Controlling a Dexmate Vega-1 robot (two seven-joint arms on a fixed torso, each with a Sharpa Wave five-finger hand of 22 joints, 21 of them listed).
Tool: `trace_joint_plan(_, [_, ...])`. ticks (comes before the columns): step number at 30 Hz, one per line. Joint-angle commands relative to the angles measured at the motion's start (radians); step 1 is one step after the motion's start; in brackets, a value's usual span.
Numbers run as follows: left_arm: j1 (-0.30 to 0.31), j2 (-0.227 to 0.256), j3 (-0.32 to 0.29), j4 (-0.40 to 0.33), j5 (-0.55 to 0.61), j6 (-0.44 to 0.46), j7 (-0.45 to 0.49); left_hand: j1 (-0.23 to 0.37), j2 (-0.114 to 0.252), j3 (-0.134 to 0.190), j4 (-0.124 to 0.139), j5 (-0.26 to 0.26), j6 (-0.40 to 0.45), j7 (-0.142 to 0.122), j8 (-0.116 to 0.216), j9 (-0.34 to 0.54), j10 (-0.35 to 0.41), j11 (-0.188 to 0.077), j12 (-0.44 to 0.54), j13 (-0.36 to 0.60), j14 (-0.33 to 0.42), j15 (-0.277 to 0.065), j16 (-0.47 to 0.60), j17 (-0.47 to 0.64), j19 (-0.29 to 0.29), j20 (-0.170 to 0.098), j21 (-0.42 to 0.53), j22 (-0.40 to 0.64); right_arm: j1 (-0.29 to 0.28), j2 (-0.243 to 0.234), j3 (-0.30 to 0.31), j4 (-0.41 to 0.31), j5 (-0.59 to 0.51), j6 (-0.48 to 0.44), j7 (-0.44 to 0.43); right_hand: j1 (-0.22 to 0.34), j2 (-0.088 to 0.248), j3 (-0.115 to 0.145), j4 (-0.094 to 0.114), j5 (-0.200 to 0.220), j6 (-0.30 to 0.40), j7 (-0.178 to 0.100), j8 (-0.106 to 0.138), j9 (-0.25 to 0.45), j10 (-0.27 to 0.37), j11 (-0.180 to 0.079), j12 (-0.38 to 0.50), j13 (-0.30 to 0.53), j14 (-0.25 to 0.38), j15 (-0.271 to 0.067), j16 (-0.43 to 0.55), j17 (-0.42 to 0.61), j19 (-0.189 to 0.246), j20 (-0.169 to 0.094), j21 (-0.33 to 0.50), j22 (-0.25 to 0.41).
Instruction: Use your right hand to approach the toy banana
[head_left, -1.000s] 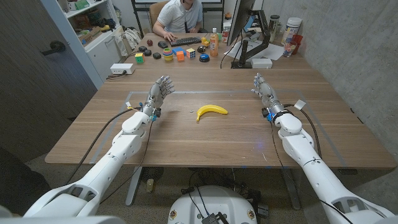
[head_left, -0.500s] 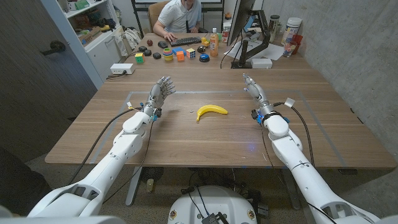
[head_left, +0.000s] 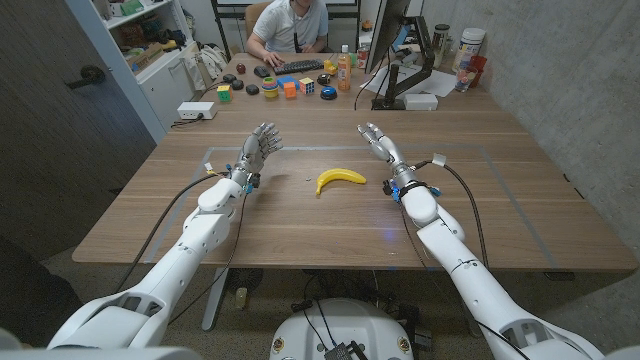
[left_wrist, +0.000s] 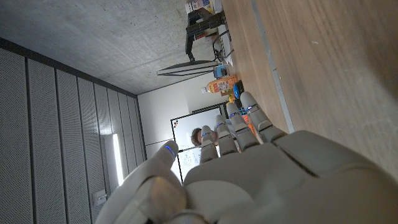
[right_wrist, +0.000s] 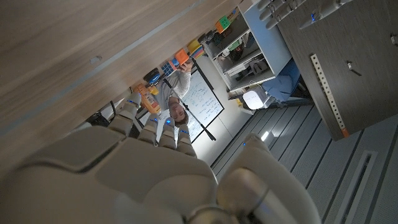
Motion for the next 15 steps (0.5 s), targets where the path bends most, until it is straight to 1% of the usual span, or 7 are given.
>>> trace_joint_plan(1, [-0.013, -0.010, -0.006, 0.027, 0.006, -0.004, -0.019, 0.001, 0.020, 0.007, 0.000, 0.004, 0.003, -0.008, 0.005, 0.002, 0.008, -0.001, 0.005, 0.005, 0.007, 0.003, 0.005, 0.005, 0.007, 0.001, 0.005, 0.004, 0.007, -0.036, -0.088, -0.048, -0.239, -0.054, -0.093, 0.034, -0.003, 0.002, -0.020, 0.010, 0.011, -0.004, 0.007, 0.002, 0.003, -0.006, 0.009, 0.004, 0.009, 0.004, -0.003, 0.004, 0.013, 0.002, -0.006, 0.000])
trace_joint_plan(9, [-0.016, -0.014, -0.008, 0.032, 0.009, -0.005, -0.021, 0.001, 0.020, 0.007, 0.000, 0.004, 0.003, -0.008, 0.005, 0.002, 0.008, -0.001, 0.005, 0.005, 0.007, 0.003, 0.005, 0.005, 0.007, 0.001, 0.005, 0.004, 0.025, -0.061, -0.132, -0.052, -0.345, -0.090, -0.127, 0.074, -0.009, 0.006, -0.045, 0.023, 0.021, -0.005, 0.012, 0.002, 0.007, -0.010, 0.010, 0.005, 0.014, -0.003, -0.004, 0.004, 0.023, 0.002, -0.011, -0.001])
trace_joint_plan(15, [-0.015, -0.013, -0.010, 0.031, 0.012, -0.004, -0.018, 0.001, 0.020, 0.007, 0.000, 0.004, 0.003, -0.008, 0.005, 0.002, 0.008, -0.001, 0.005, 0.005, 0.007, 0.003, 0.005, 0.005, 0.007, 0.001, 0.005, 0.004, 0.032, -0.086, -0.167, -0.072, -0.428, -0.129, -0.137, 0.107, -0.013, 0.010, -0.064, 0.033, 0.024, -0.005, 0.013, 0.003, 0.010, -0.015, 0.010, 0.005, 0.016, -0.010, -0.005, 0.004, 0.036, 0.001, -0.014, -0.001])
